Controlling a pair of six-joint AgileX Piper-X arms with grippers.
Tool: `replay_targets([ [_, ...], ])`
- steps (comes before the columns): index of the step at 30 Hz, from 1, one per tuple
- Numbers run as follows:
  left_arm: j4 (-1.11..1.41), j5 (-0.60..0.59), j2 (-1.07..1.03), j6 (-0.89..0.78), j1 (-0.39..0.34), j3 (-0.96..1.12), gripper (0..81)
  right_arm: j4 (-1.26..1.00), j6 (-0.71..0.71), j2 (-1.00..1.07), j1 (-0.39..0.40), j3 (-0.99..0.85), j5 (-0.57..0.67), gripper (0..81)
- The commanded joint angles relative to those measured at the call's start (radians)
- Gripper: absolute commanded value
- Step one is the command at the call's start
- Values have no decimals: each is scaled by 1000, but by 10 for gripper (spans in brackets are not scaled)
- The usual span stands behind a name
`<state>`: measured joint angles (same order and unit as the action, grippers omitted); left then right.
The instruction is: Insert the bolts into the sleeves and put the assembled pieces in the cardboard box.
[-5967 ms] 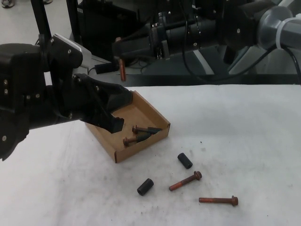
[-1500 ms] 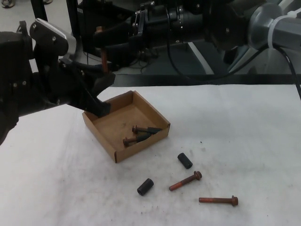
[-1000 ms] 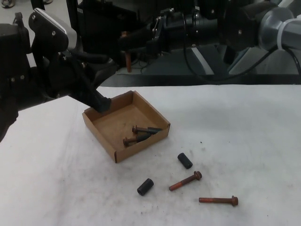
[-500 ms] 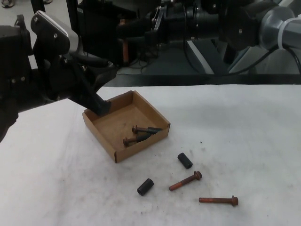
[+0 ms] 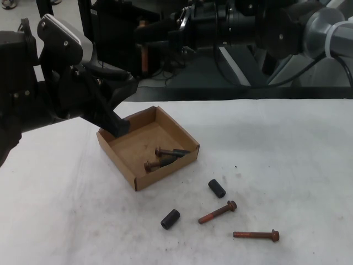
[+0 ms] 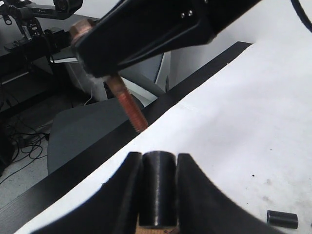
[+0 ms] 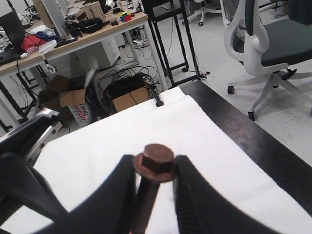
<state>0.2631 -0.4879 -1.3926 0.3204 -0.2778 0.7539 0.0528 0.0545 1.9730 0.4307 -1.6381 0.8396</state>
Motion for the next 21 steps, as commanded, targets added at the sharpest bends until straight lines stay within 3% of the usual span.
replay_targets([
  [1,11,-7,17,10,0,8,8,-5,23,-7,15,-5,19,2],
  [21,13,54,17,10,0,8,8,-5,86,-7,49,-5,39,2],
])
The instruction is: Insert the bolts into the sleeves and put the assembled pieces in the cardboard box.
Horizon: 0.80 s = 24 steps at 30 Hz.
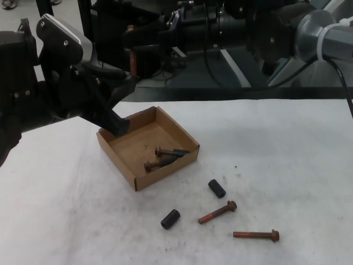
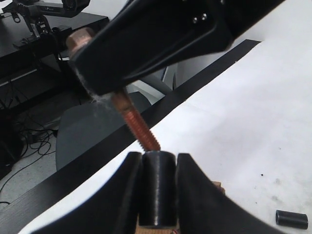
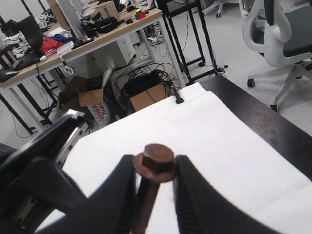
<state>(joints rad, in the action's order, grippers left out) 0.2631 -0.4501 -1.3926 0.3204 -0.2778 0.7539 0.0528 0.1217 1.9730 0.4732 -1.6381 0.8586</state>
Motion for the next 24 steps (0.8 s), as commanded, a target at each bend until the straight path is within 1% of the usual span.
replay_targets([
  [1,15,17,17,10,0,8,8,-5,23,-7,11,-5,21,2],
  [6,47,21,17,-10,0,8,8,-5,30,-7,28,-5,17,2],
  [9,63,46,17,-10,0,8,8,-5,75,-7,28,-5,-4,2],
  [13,63,46,17,-10,0,8,8,-5,125,-7,28,-5,-17,2],
  [17,63,46,17,-10,0,8,8,-5,150,-7,24,-5,-71,2],
  [20,63,46,17,-10,0,8,8,-5,200,-7,18,-5,-129,2],
  [24,63,46,17,-10,0,8,8,-5,260,-7,9,-5,-174,2],
])
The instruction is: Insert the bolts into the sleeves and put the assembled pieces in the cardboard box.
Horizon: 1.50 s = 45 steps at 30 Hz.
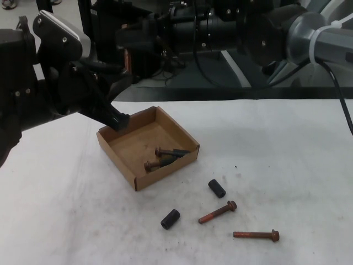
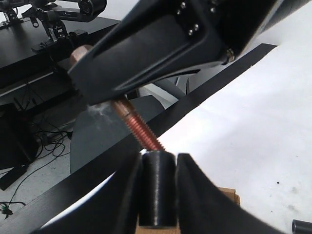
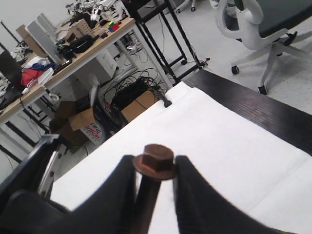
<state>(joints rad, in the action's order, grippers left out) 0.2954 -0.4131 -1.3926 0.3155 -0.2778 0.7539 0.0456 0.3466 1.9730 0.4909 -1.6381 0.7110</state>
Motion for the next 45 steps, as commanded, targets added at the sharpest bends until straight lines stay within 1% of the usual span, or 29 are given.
replay_targets([
  [1,31,9,17,-5,0,8,8,6,48,-5,-12,-5,-40,2],
  [4,31,9,17,-5,0,8,8,30,82,-5,-19,-5,-63,2],
  [9,31,9,17,-19,0,8,8,99,82,-5,-21,-5,-87,2],
  [13,31,9,17,-24,0,8,8,89,65,-2,-21,-5,-106,2],
  [19,31,9,17,-24,0,8,8,61,77,6,-34,-5,-106,2],
  [26,31,9,17,-24,0,8,8,-20,100,8,-37,-5,-98,2],
  [31,31,9,17,-24,0,8,8,-39,100,8,-35,-5,-34,2],
  [45,31,9,17,-24,0,8,8,-37,119,8,-24,-5,-35,2],
])
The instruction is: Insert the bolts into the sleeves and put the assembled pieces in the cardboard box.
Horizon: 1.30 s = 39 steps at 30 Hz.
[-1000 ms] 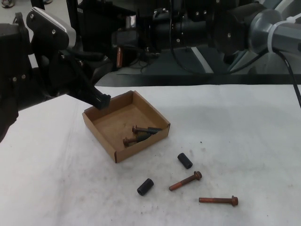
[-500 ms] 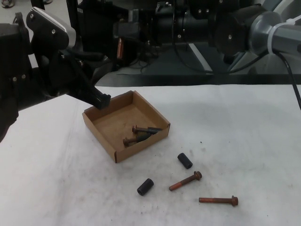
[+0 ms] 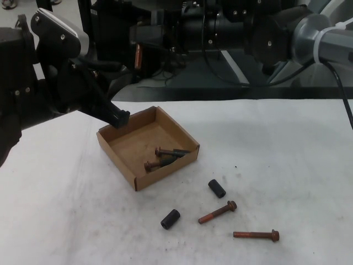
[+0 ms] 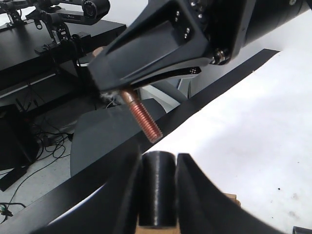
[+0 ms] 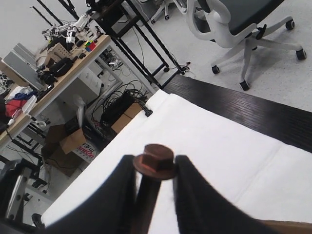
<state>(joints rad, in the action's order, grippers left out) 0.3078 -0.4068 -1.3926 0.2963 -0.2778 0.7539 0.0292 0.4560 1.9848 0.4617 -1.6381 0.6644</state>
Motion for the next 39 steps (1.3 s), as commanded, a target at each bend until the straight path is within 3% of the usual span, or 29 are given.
replay_targets([
  [1,18,3,17,-5,0,8,8,-21,9,-4,6,-5,11,2],
  [26,18,19,17,-27,0,8,8,-19,16,-4,41,-5,37,2],
  [39,18,47,17,-27,0,8,8,27,48,-4,105,-5,90,2],
])
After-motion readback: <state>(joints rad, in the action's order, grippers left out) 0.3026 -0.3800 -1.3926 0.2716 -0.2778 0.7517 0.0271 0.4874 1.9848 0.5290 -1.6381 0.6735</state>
